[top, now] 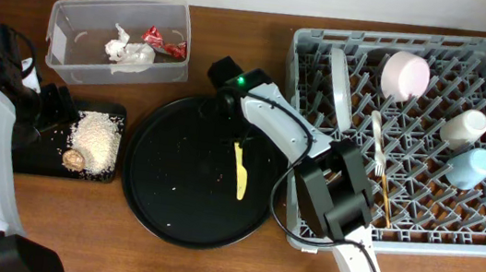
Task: Sort waste into correct bins and load items into the dishwasher rack
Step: 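Return the right gripper to the yellow knife and grasp it, then place the yellow knife into the rack beside the fork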
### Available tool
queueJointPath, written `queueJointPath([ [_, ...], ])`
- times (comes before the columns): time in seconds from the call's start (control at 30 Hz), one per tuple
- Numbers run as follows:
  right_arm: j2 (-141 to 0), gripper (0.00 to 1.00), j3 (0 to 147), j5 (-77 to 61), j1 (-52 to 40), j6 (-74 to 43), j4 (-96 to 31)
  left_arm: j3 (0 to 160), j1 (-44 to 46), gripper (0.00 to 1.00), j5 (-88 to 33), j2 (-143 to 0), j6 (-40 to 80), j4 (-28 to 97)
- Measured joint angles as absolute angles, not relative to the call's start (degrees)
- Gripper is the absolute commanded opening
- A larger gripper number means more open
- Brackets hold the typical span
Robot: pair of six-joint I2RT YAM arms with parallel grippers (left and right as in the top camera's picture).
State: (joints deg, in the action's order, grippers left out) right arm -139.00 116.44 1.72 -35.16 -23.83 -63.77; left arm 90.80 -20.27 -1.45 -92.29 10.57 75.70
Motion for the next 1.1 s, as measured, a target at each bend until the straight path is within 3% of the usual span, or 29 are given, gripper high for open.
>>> queueJointPath([
  [0.07, -139.0, 0.33, 116.4, 1.8, -35.5, -24.1, -63.3, 90.8, -20.3, 0.78, -1.5, -92.3, 10.6, 75.7],
  [0.27, -139.0, 0.29, 116.4, 1.7, -35.7, -24.1, -63.1, 90.8, -20.3, 0.78, -1.5, -92.3, 10.6, 75.7],
  [0.53, -138.9, 0.15, 116.4, 1.7, -35.7, -24.2, -63.4, 90.8, -20.3, 0.78, -1.5, -92.3, 10.6, 75.7],
  [0.77, -135.7, 0.14, 115.2, 4.1, -35.7, -23.4, -66.3, 90.8, -20.3, 0.78, -1.5, -92.3, 10.6, 75.7],
  [0.9, -123.1, 0.15, 115.2, 5.2, -35.3, -20.5, -69.7, 90.8, -20.3, 0.78, -1.5, -92.3, 10.6, 75.7],
  [1.0, -109.1, 0.15, 115.2, 5.1, -27.7, -13.9, -76.1, 90.8, -20.3, 0.78, -1.4, -92.3, 10.6, 75.7],
  [1.1, -102.8, 0.15, 115.3, 5.3, -12.4, -6.2, -80.2, 90.8, -20.3, 0.78, -1.4, -92.3, 10.6, 75.6],
])
